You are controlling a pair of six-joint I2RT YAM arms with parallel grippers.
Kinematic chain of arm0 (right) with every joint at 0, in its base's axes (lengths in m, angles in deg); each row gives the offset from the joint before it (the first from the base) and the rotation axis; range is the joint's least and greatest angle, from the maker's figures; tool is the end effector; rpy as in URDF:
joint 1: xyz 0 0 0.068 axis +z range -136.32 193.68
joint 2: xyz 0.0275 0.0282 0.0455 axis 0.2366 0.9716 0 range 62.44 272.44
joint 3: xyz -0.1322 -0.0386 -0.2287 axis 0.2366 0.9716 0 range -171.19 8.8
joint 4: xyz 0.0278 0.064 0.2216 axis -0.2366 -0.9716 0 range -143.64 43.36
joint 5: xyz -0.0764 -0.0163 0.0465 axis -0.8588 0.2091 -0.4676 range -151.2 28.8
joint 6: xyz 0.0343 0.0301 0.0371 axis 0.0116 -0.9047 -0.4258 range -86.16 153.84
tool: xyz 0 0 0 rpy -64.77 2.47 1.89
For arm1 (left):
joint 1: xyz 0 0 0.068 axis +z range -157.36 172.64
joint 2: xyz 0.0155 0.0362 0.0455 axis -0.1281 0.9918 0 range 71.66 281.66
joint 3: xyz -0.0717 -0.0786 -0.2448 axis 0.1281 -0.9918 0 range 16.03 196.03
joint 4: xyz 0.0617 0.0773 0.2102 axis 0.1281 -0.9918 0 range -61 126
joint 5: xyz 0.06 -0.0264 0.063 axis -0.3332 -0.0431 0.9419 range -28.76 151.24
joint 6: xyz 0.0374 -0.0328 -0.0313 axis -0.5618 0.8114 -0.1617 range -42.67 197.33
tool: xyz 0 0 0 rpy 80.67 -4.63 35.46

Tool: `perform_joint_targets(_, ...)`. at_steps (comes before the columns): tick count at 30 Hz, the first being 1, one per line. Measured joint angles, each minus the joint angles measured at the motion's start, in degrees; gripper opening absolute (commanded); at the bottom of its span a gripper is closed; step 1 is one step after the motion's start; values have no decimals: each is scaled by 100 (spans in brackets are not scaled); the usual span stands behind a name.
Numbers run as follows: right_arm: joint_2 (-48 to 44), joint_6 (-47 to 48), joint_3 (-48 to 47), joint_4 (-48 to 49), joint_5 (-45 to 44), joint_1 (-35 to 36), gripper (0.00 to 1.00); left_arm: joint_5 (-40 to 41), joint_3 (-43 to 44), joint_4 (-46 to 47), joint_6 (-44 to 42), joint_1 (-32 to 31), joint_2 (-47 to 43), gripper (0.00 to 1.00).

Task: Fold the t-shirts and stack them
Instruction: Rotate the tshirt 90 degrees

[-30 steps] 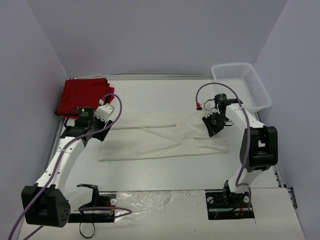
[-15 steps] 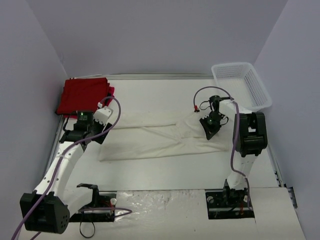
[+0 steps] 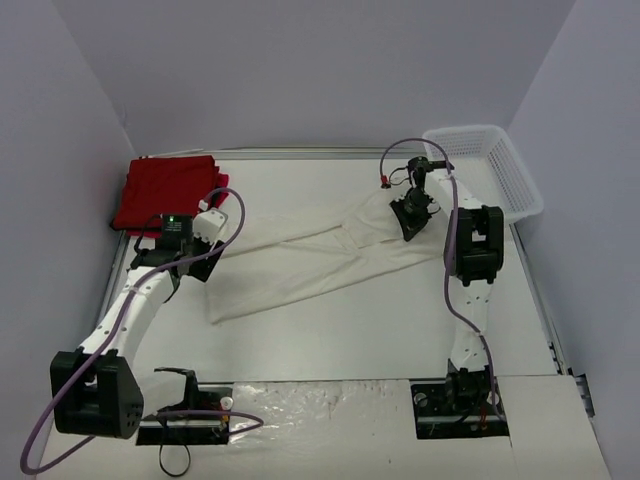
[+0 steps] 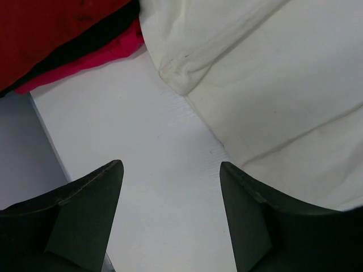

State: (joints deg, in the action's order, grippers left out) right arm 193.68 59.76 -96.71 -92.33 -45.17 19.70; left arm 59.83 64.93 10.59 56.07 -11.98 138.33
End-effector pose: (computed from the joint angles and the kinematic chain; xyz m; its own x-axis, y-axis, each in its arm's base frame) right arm 0.4415 0.0583 0.1598 -0.7657 -0.5030 -0.4009 -0.5812 0.8081 0.0961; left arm 0.2238 -0.0191 0.2624 -0.5999 0.4122 -0.6857 0.3390 0.9073 0.2487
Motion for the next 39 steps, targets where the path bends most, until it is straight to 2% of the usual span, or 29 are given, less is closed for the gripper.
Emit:
perform_joint_targets(9,1967,7,-3434,896,-262,267,0,280,697,254,-63,48,1073,66)
perform_joint_targets(12,2345,55,-3974,1357,-409,374,0,319,811,323,-59,52,1314,66)
perform_joint_targets(23,2426,229,-3858,2905,-1073,743,0,308,955,317,-55,52,1681,63)
perform_joint_targets(28,2041,195,-3086,3294,-1576,787,0,236,957,293,-46,52,1530,64)
perform_joint_targets(32,1158,90,-2006,3364,-1912,741,0,116,918,308,-33,52,1156,64)
perform_joint_targets(36,-341,-44,-780,3217,-1873,715,0,-90,638,463,-39,52,660,67)
perform_joint_targets(38,-1043,-101,-479,2944,-1703,721,0,-216,466,522,-59,52,485,66)
perform_joint_targets(39,-1419,-142,-323,2824,-1580,743,0,-269,402,535,-74,52,450,62)
